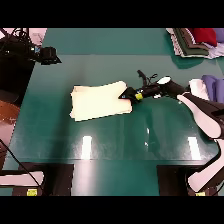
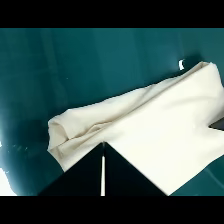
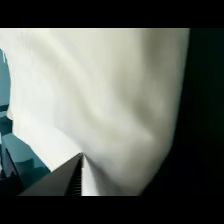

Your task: Fold the shirts.

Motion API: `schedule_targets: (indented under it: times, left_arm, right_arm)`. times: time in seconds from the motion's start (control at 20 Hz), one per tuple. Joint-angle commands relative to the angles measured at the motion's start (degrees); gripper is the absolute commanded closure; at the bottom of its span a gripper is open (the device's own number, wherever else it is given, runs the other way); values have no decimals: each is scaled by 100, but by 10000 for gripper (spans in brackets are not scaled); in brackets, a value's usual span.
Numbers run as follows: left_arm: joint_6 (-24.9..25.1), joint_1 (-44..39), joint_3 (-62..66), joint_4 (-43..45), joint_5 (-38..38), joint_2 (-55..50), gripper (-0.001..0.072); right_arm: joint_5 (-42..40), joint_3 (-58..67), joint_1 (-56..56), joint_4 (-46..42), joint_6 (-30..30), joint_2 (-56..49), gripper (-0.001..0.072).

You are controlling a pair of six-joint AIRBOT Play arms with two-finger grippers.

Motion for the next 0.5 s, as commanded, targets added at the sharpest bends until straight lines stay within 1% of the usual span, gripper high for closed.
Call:
schedule_targets:
  times: [0.0,0.05,0.1,0.15,0.25,0.35,0.45]
  left_arm:
    - [11,2,0,0,-26,-4,676]
    - [9,2,0,2,-66,-4,676]
    - [9,-7,0,0,-127,-4,676]
    - [7,-55,0,4,-203,-4,677]
    - [11,-282,0,7,-291,-4,677]
    - [59,-627,0,7,-249,-4,677]
    - [59,-990,0,4,-85,-4,676]
  right_arm:
    - [7,645,293,146,-44,-267,633]
    - [28,796,293,59,-46,-289,702]
    - [42,940,264,-179,33,-260,702]
    - [57,1078,179,-520,420,-184,703]
    - [107,1300,-155,-1252,844,142,703]
    - [361,1425,-691,-1687,944,610,703]
    - [861,1578,-1447,-1956,975,1078,703]
